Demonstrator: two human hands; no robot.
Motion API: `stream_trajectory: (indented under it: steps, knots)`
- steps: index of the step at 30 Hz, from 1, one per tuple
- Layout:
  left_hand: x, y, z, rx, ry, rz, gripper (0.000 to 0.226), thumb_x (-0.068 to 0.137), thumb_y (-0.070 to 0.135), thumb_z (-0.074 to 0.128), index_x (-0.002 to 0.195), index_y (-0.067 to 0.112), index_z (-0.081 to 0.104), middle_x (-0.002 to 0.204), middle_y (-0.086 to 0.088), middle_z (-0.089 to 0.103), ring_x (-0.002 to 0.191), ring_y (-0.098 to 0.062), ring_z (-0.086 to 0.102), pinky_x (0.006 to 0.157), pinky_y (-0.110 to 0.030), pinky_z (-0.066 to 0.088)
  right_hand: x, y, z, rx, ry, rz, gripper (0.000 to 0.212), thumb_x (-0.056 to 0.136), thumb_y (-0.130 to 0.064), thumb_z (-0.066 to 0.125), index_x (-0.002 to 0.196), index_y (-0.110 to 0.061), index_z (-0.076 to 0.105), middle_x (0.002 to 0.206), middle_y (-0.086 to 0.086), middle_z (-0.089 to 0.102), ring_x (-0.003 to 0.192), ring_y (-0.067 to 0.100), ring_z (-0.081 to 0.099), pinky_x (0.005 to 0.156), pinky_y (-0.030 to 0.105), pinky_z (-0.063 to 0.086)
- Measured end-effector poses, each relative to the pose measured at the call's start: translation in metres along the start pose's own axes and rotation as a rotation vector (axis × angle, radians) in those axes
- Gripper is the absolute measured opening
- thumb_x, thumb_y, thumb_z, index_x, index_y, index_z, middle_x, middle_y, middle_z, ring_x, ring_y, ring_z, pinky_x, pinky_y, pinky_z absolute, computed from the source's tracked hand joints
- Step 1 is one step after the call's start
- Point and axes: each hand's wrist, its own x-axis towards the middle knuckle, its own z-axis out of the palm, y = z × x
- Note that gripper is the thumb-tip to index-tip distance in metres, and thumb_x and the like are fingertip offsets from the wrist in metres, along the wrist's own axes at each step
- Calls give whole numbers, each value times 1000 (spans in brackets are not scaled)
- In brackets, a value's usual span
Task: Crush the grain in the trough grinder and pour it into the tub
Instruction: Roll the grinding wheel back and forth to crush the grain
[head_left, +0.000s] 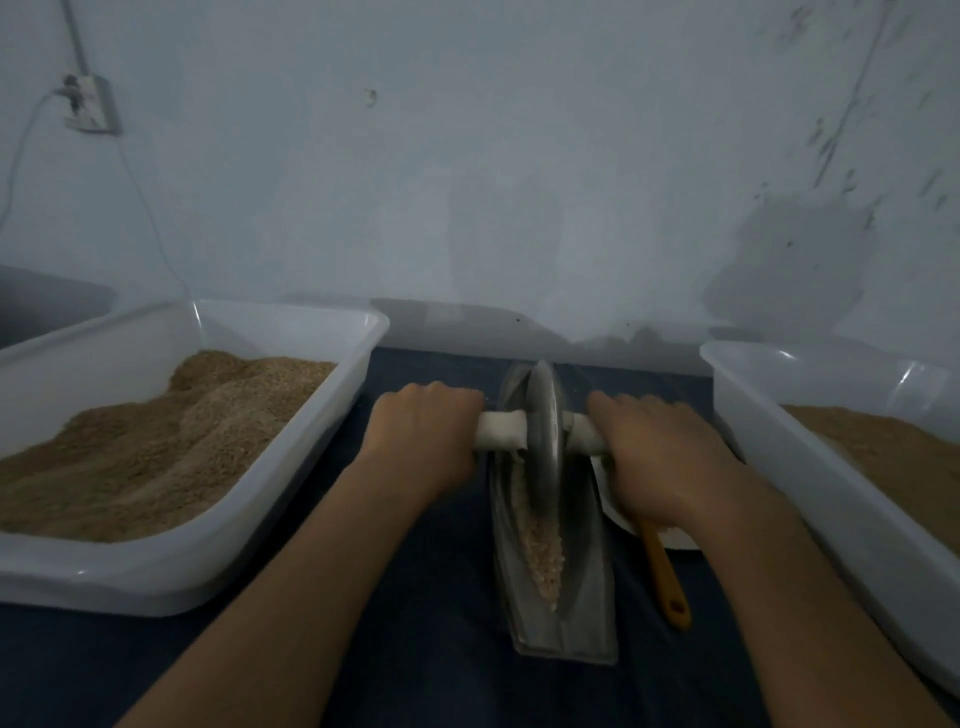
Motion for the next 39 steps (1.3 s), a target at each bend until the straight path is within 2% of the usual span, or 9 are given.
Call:
stream_trajectory:
  steps: [6,13,15,19,23,27,31,34,39]
  knots:
    - [-17,-19,-18,-131,-396,111,37,85,39,77,121,36,65,110,7,71,100,-17,68,93,-45,57,-11,11,-22,133,-210,4,25,74,-27,78,61,-34,58,66,-11,61,63,6,58,51,24,42]
    - [-2,1,3,42,88,-33,24,92,35,66,93,30,42,101,-1,67,94,-27,66,72,-38,36,19,2,8,8,65,181,7,90,-29,62,91,-31,55,93,-3,62,76,20,48,67,33,35]
    - [-1,2,3,56,103,-26,24,92,34,66,95,29,43,104,-1,67,96,-27,66,73,-38,36,19,4,10,7,46,181,7,92,-28,61,93,-30,54,97,-2,63,76,20,48,68,33,36]
    - [-9,-14,-14,-69,-278,60,32,87,37,74,117,33,62,114,3,69,104,-24,67,90,-43,54,-1,9,-12,34,-235,84,15,79,-30,73,82,-35,59,82,-9,62,70,9,56,58,29,46]
    - [-20,-23,-25,-187,-507,118,33,84,39,79,113,34,66,93,12,68,82,-8,66,73,-32,52,-15,9,-23,56,-341,61,19,70,-34,78,86,-36,68,76,-11,66,69,5,63,63,28,56]
    - [-9,-16,-11,-140,-287,41,34,86,35,76,117,31,62,113,3,68,104,-22,66,91,-44,54,8,7,-8,-4,-178,111,12,81,-24,69,86,-33,63,82,-9,60,71,11,56,58,29,41]
    - [2,3,8,90,126,-73,28,90,29,69,112,25,53,116,-2,59,114,-27,52,83,-42,39,29,5,23,-14,125,215,12,93,-19,59,93,-28,51,96,-3,61,87,21,59,68,34,39]
    - [5,7,14,114,223,-71,26,90,26,69,109,25,51,112,-1,60,111,-26,52,79,-39,33,27,10,34,5,189,212,17,93,-20,59,90,-29,44,93,-3,61,82,20,55,65,34,37]
    - [-6,-15,-12,-64,-211,49,28,87,36,72,113,34,61,111,3,67,103,-25,66,88,-42,54,-2,17,-3,84,-191,75,19,79,-31,71,77,-36,52,84,-9,61,73,11,57,60,30,45]
